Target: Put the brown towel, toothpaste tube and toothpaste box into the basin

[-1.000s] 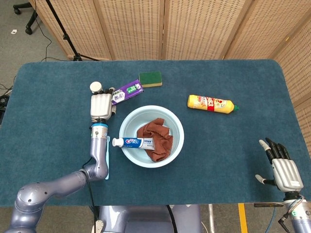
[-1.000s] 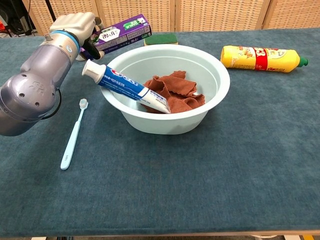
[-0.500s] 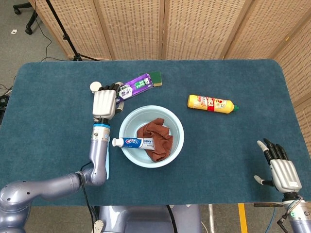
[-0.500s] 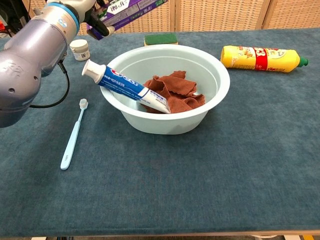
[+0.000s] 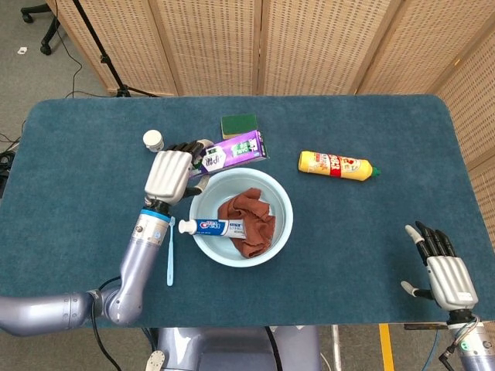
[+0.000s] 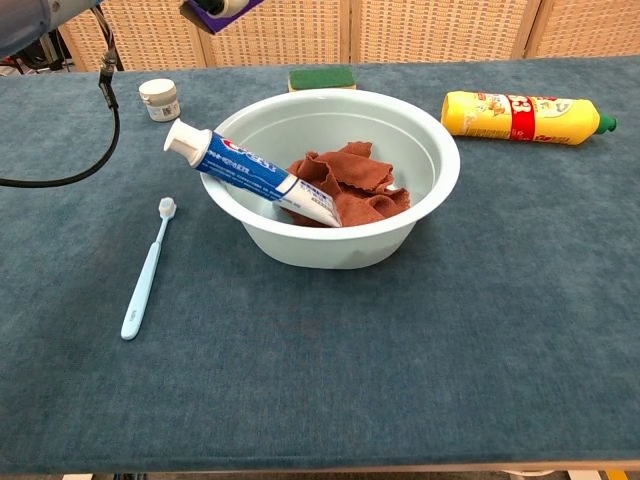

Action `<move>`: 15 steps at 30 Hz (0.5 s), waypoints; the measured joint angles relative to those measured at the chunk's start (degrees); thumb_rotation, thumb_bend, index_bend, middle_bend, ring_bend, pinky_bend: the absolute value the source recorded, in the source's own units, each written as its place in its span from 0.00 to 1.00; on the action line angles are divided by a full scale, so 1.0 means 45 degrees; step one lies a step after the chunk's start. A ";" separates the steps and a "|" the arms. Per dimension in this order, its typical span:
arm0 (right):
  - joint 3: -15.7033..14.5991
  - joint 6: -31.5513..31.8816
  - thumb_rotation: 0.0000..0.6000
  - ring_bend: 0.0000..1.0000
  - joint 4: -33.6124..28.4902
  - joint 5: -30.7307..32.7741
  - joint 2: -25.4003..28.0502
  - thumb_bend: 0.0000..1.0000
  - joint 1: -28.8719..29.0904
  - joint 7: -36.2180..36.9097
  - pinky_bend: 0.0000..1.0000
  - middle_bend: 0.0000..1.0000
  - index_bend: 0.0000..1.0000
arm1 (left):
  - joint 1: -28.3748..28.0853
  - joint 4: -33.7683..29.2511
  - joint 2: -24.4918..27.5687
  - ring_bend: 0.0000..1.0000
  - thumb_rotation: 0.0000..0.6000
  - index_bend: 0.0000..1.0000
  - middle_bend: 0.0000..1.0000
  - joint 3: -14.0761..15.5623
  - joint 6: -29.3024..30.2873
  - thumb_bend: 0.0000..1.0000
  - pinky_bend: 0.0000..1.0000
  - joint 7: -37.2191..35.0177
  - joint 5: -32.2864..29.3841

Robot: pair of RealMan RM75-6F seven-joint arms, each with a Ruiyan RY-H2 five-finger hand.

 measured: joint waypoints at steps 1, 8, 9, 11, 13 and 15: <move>-0.0019 0.0062 1.00 0.00 -0.0043 -0.0062 0.0033 0.10 -0.0023 0.0012 0.00 0.00 0.00 | 0.0036 -0.0309 0.0138 0.41 1.00 0.79 0.46 0.0097 -0.0054 0.61 0.48 0.0064 0.0007; -0.0052 0.0158 1.00 0.00 -0.0133 -0.0161 0.0110 0.10 -0.0064 0.0057 0.00 0.00 0.00 | 0.0102 -0.1564 0.0745 0.41 1.00 0.79 0.46 0.0833 -0.0333 0.60 0.48 0.0659 -0.0077; -0.0052 0.0165 1.00 0.00 -0.0138 -0.0165 0.0115 0.10 -0.0066 0.0063 0.00 0.00 0.00 | 0.0079 -0.1576 0.0738 0.41 1.00 0.79 0.46 0.0908 -0.0367 0.60 0.48 0.0713 -0.0097; -0.0060 0.0193 1.00 0.00 -0.0155 -0.0196 0.0126 0.10 -0.0075 0.0079 0.00 0.00 0.00 | 0.0014 -0.1586 0.0686 0.41 1.00 0.79 0.46 0.1072 -0.0478 0.60 0.48 0.0820 -0.0215; -0.0064 0.0198 1.00 0.00 -0.0167 -0.0204 0.0138 0.10 -0.0078 0.0095 0.00 0.00 0.00 | -0.0051 -0.1580 0.0591 0.41 1.00 0.79 0.46 0.1133 -0.0562 0.60 0.48 0.0850 -0.0407; -0.0073 0.0202 1.00 0.00 -0.0178 -0.0214 0.0151 0.10 -0.0084 0.0117 0.00 0.00 0.00 | -0.0150 -0.1526 0.0439 0.41 1.00 0.79 0.46 0.1154 -0.0643 0.60 0.48 0.0848 -0.0665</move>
